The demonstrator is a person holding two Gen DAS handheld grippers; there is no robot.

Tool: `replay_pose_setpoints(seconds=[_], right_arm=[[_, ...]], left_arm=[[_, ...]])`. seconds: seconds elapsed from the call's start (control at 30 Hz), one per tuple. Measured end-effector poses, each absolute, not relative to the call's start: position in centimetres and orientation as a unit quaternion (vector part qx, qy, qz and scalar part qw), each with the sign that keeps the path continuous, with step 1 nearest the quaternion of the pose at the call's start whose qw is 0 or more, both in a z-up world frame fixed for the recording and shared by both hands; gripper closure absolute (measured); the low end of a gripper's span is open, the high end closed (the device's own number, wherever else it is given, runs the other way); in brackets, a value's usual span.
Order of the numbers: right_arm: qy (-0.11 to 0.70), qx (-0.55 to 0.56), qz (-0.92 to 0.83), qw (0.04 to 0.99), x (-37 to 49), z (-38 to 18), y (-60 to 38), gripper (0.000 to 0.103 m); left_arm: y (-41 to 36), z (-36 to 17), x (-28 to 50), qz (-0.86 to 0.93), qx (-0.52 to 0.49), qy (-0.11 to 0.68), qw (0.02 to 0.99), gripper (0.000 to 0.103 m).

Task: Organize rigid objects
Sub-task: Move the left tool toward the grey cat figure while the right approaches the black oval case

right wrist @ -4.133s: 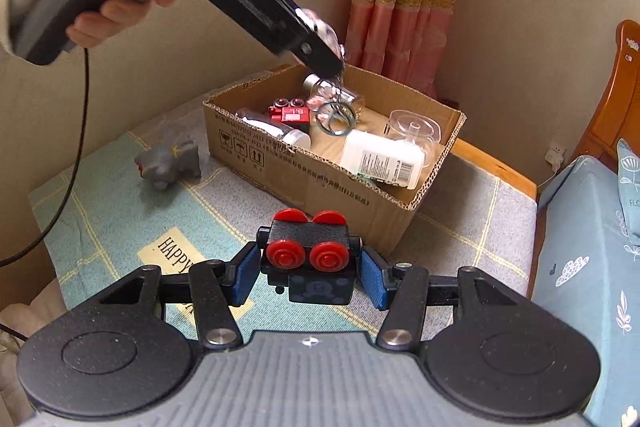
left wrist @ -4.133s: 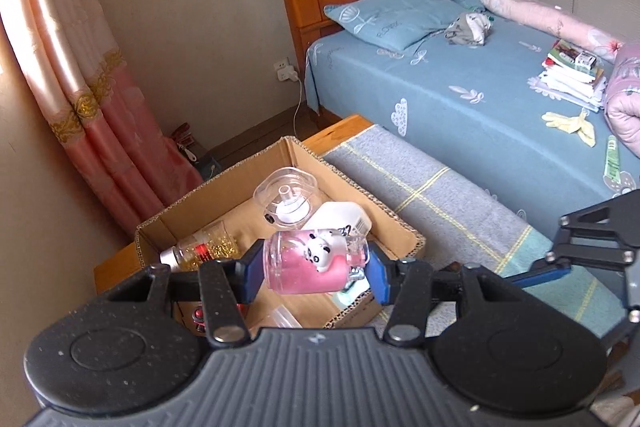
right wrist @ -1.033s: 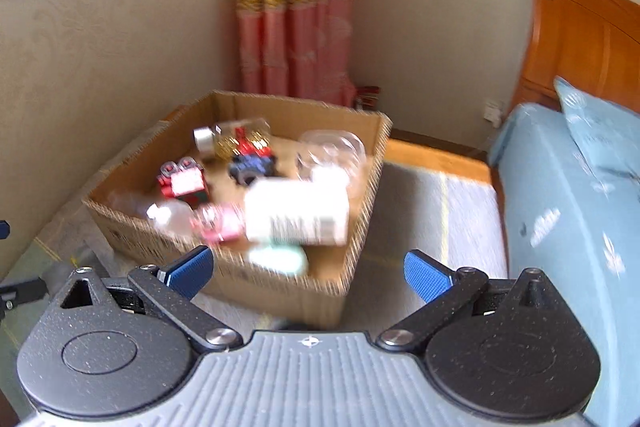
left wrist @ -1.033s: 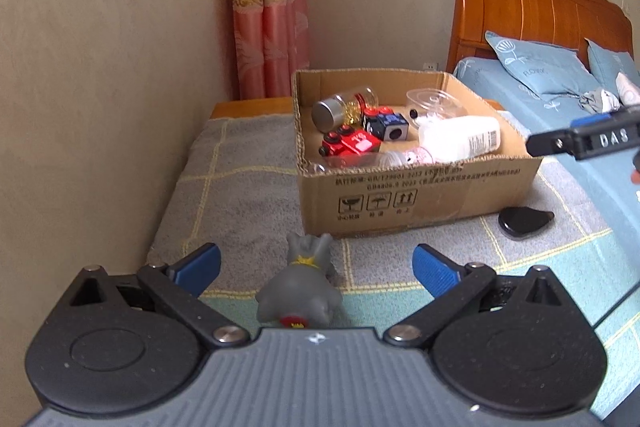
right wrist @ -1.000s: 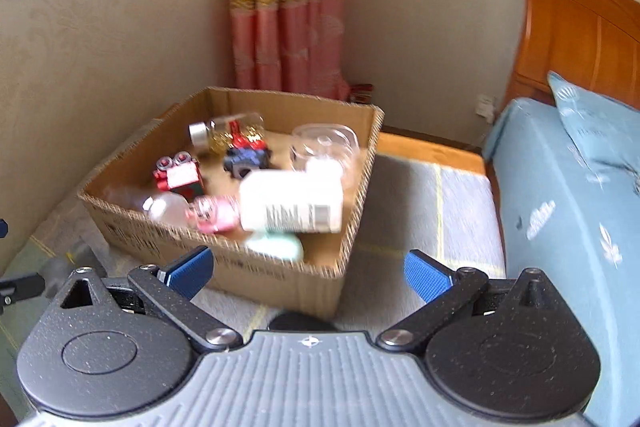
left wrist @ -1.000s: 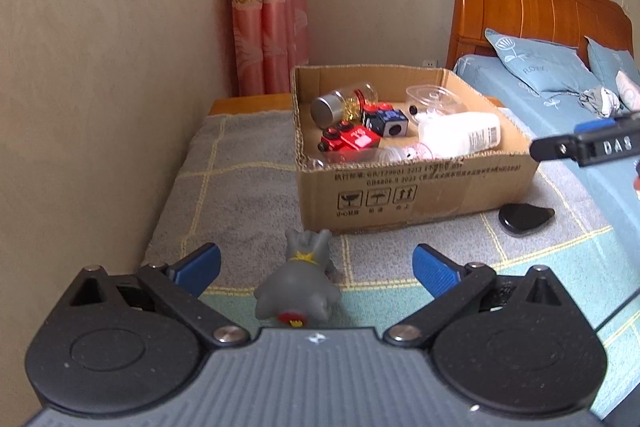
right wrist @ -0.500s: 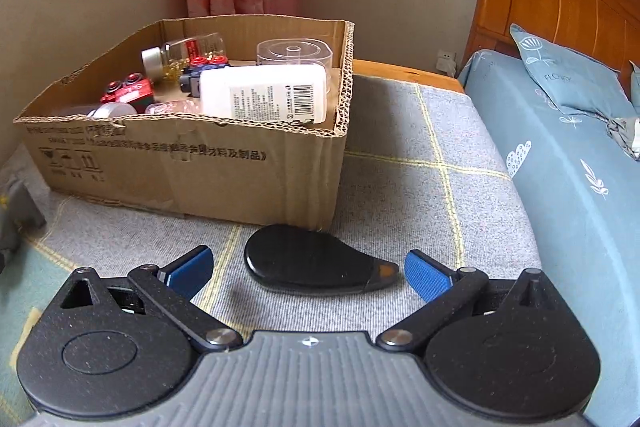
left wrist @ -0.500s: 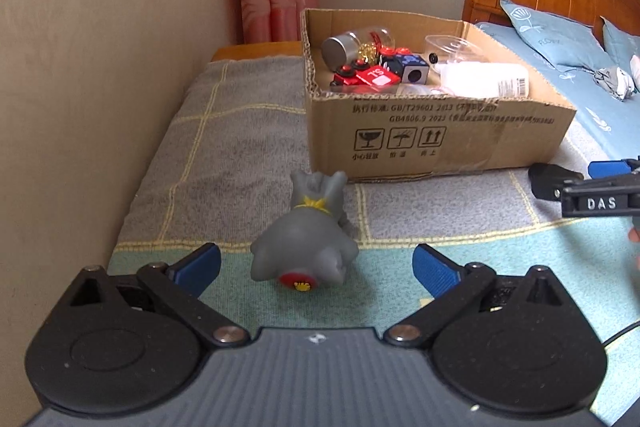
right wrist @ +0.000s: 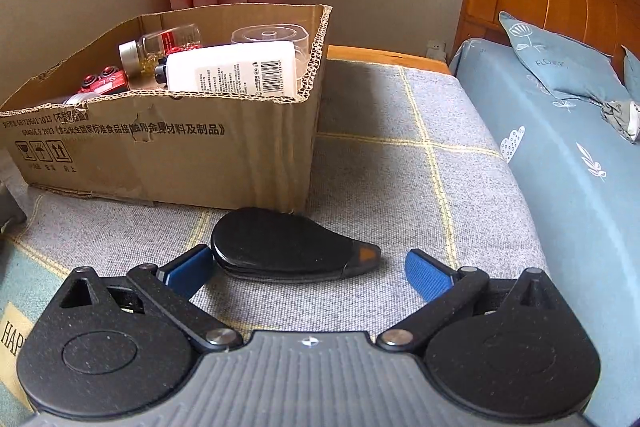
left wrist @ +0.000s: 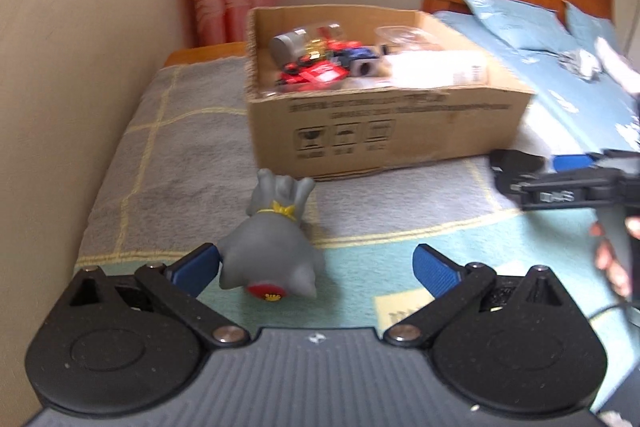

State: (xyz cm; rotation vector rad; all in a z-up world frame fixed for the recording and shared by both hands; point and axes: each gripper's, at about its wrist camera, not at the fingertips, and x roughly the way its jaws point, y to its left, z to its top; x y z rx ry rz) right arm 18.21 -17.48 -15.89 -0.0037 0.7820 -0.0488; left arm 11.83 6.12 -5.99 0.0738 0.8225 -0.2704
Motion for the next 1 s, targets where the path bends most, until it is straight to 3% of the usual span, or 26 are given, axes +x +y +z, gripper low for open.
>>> replay_pose_setpoints(seconds=[0.2, 0.67, 1.0], right_arm=[[0.377, -0.001, -0.026, 0.926, 18.0, -16.0, -17.5, 0.000], [0.374, -0.003, -0.020, 0.927, 17.7, -16.0, -17.6, 0.000], [0.378, -0.007, -0.008, 0.926, 17.5, -15.9, -17.7, 0.000]], left_arm=[[5.3, -5.0, 10.2, -0.239, -0.006, 0.401, 0.885, 0.001], [6.1, -5.3, 14.0, -0.177, 0.066, 0.350, 0.917, 0.001], [5.2, -6.8, 14.8, -0.211, 0.084, 0.388, 0.894, 0.001]])
